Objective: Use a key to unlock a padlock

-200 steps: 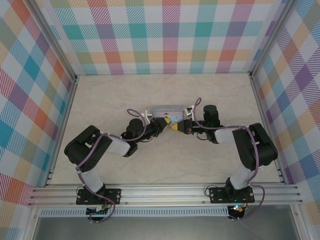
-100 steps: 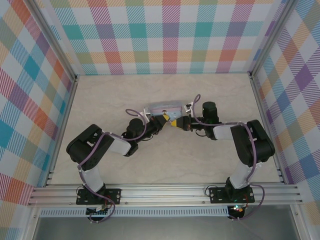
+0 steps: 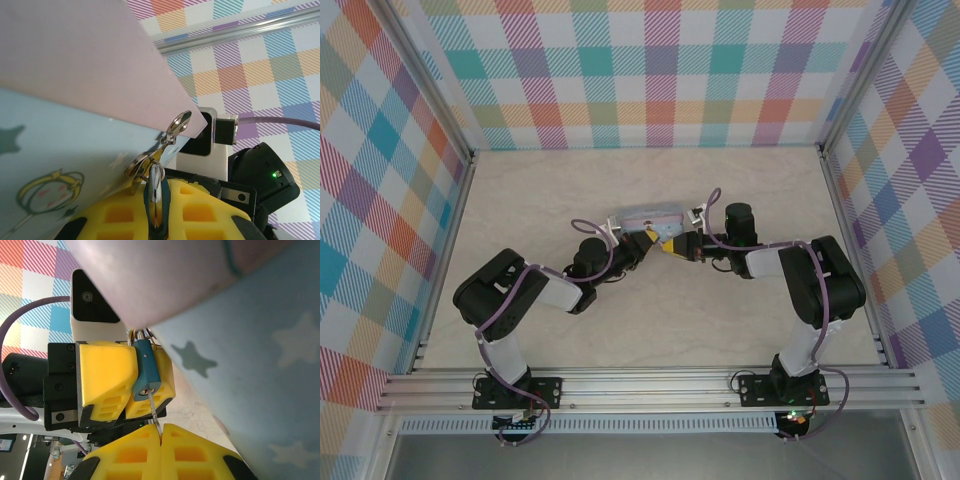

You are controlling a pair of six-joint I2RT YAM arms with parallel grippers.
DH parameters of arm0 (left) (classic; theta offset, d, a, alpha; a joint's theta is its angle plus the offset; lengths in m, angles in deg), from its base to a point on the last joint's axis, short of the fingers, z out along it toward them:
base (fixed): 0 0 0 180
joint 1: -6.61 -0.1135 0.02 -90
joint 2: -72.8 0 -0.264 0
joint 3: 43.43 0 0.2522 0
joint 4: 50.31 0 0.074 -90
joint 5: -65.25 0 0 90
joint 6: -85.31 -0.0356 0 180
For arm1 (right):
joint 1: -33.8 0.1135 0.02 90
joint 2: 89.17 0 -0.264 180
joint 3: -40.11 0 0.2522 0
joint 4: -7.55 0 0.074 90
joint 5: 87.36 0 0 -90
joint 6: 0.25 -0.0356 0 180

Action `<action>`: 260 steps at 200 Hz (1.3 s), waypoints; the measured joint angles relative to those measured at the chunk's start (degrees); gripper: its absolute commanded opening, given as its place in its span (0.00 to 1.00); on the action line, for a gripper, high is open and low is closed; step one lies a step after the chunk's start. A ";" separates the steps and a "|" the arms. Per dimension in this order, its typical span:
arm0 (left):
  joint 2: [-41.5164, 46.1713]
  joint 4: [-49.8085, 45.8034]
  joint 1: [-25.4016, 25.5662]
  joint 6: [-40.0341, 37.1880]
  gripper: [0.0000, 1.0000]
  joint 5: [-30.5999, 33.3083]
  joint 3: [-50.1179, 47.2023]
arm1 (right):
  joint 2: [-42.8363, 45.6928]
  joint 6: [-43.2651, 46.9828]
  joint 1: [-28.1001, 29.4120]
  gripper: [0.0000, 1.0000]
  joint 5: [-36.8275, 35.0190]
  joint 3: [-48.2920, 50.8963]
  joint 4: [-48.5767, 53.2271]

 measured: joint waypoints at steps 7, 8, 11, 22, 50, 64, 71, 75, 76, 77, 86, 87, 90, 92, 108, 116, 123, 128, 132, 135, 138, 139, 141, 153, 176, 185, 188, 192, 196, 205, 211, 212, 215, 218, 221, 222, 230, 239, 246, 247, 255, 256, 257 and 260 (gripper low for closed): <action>-0.02 0.00 0.02 0.00 0.00 0.13 0.00 | 0.00 -0.02 0.00 0.06 0.00 0.00 0.00; -0.02 0.00 0.02 0.00 0.00 0.15 0.00 | 0.00 0.00 0.00 0.06 0.00 0.00 0.00; -0.04 0.02 0.07 0.00 0.00 0.20 0.00 | 0.00 -0.02 0.00 0.06 -0.02 0.00 0.00; -0.15 0.09 0.13 0.00 0.00 0.37 0.00 | 0.00 -0.04 -0.04 0.06 -0.02 0.00 -0.02; -0.39 0.20 0.39 0.00 0.00 0.63 -0.02 | 0.00 -0.04 -0.22 0.06 -0.02 0.46 -0.09; -0.44 0.09 0.63 0.00 0.00 1.01 -0.09 | 0.00 -0.04 -0.28 0.06 -0.02 0.68 -0.15; -0.44 0.11 0.74 0.02 0.00 1.20 -0.17 | 0.00 -0.04 -0.28 0.06 -0.04 0.81 -0.26; -0.44 0.11 0.79 0.02 0.00 1.27 -0.20 | 0.00 -0.07 -0.28 0.06 -0.07 0.90 -0.42; -0.44 0.11 0.79 0.02 0.00 1.27 -0.22 | 0.00 -0.07 -0.28 0.06 -0.07 0.92 -0.44; -0.44 0.11 0.79 0.02 0.00 1.27 -0.22 | 0.00 -0.07 -0.28 0.06 -0.07 0.94 -0.48; -0.44 0.07 0.90 0.02 0.00 1.31 -0.22 | 0.00 -0.11 -0.28 0.06 -0.09 1.09 -0.57; -0.44 0.07 0.90 0.02 0.00 1.33 -0.22 | 0.00 -0.13 -0.28 0.06 -0.09 1.09 -0.61; -0.44 0.07 0.92 0.02 0.00 1.40 -0.22 | 0.00 -0.22 -0.28 0.06 -0.09 1.09 -0.66; -0.44 0.07 0.94 0.02 0.00 1.44 -0.24 | 0.00 -0.22 -0.28 0.06 -0.09 1.11 -0.74; -0.44 0.11 1.01 0.02 0.00 1.55 -0.24 | 0.00 -0.28 -0.37 0.07 -0.09 1.27 -1.14; -0.44 0.09 1.07 0.02 0.00 1.70 -0.24 | 0.00 -0.31 -0.39 0.07 -0.09 1.33 -1.18; -0.44 0.09 1.11 0.02 0.00 1.73 -0.26 | 0.00 -0.42 -0.44 0.07 -0.09 1.42 -1.31; -0.44 0.09 1.14 0.02 0.00 1.77 -0.28 | 0.00 -0.44 -0.46 0.07 -0.09 1.51 -1.38; -0.44 0.09 1.16 0.02 0.00 1.77 -0.28 | 0.07 -0.44 -0.50 0.07 -0.09 1.57 -1.40; -0.44 0.07 1.16 0.02 0.00 1.77 -0.28 | 0.09 -0.44 -0.55 0.07 -0.09 1.64 -1.40; -0.44 0.07 1.16 0.02 0.00 1.73 -0.28 | 0.11 -0.44 -0.55 0.07 -0.09 1.70 -1.42; -0.44 0.07 1.18 0.02 0.00 1.73 -0.28 | 0.15 -0.44 -0.55 0.07 -0.09 1.73 -1.44; -0.46 0.09 1.18 0.02 0.00 1.73 -0.28 | 0.20 -0.44 -0.57 0.07 -0.09 1.75 -1.44; -0.61 0.17 1.33 0.04 0.00 1.73 -0.28 | 0.35 -0.44 -0.66 0.07 -0.17 2.03 -1.64; -1.14 0.31 1.49 0.22 0.00 1.70 -0.28 | 0.44 -0.44 -0.81 0.07 -0.33 2.58 -1.79; -1.29 0.44 1.51 0.22 0.00 1.68 -0.28 | 0.44 -0.44 -0.90 0.07 -0.50 2.75 -1.81; -1.29 0.44 1.53 0.22 0.00 1.68 -0.28 | 0.44 -0.44 -0.92 0.07 -0.52 2.78 -1.84; -1.29 0.44 1.60 0.22 0.00 1.70 -0.28 | 0.44 -0.44 -0.96 0.07 -0.52 2.82 -1.84; -1.29 0.42 1.60 0.22 0.00 1.73 -0.28 | 0.44 -0.44 -1.01 0.07 -0.48 2.84 -1.86; -1.36 0.46 1.70 0.22 0.00 1.92 -0.28 | 0.44 -0.44 -1.03 0.07 -0.48 2.86 -1.97; -1.40 0.50 1.70 0.22 0.00 1.95 -0.28 | 0.46 -0.44 -1.07 0.07 -0.50 2.89 -1.99; -1.42 0.50 1.70 0.20 0.00 1.95 -0.28 | 0.46 -0.44 -1.07 0.07 -0.50 2.91 -1.99; -1.42 0.52 1.70 0.22 0.00 1.92 -0.28 | 0.46 -0.44 -1.07 0.07 -0.50 2.91 -2.03; -1.44 0.52 1.70 0.22 0.00 1.95 -0.28 | 0.46 -0.44 -1.07 0.07 -0.50 2.91 -2.03; -1.44 0.52 1.70 0.22 0.00 1.95 -0.28 | 0.46 -0.44 -1.07 0.07 -0.52 2.93 -2.03; -1.44 0.55 1.70 0.22 0.00 1.95 -0.28 | 0.46 -0.44 -1.07 0.07 -0.50 2.93 -2.03; -1.51 0.68 1.75 0.22 0.00 2.01 -0.28 | 0.46 -0.44 -1.09 0.07 -0.52 2.93 -2.03; -1.51 0.70 1.79 0.22 0.00 2.10 -0.28 | 0.46 -0.44 -1.11 0.06 -0.52 2.97 -2.16; -1.51 0.68 1.79 0.22 0.00 2.10 -0.28 | 0.48 -0.44 -1.11 0.05 -0.61 3.10 -2.25; -1.51 0.70 1.79 0.22 0.00 2.10 -0.28 | 0.48 -0.44 -1.11 0.05 -0.63 3.13 -2.27; -1.53 0.68 1.81 0.22 0.00 2.08 -0.28 | 0.48 -0.44 -1.14 0.03 -0.70 3.26 -2.43; -1.53 0.68 1.81 0.22 0.00 2.08 -0.28 | 0.48 -0.44 -1.14 0.03 -0.70 3.26 -2.43; -1.53 0.68 1.81 0.22 0.00 2.08 -0.28 | 0.48 -0.44 -1.14 0.03 -0.70 3.28 -2.43; -1.53 0.68 1.81 0.22 0.00 2.10 -0.31 | 0.48 -0.48 -1.14 0.01 -0.72 3.30 -2.51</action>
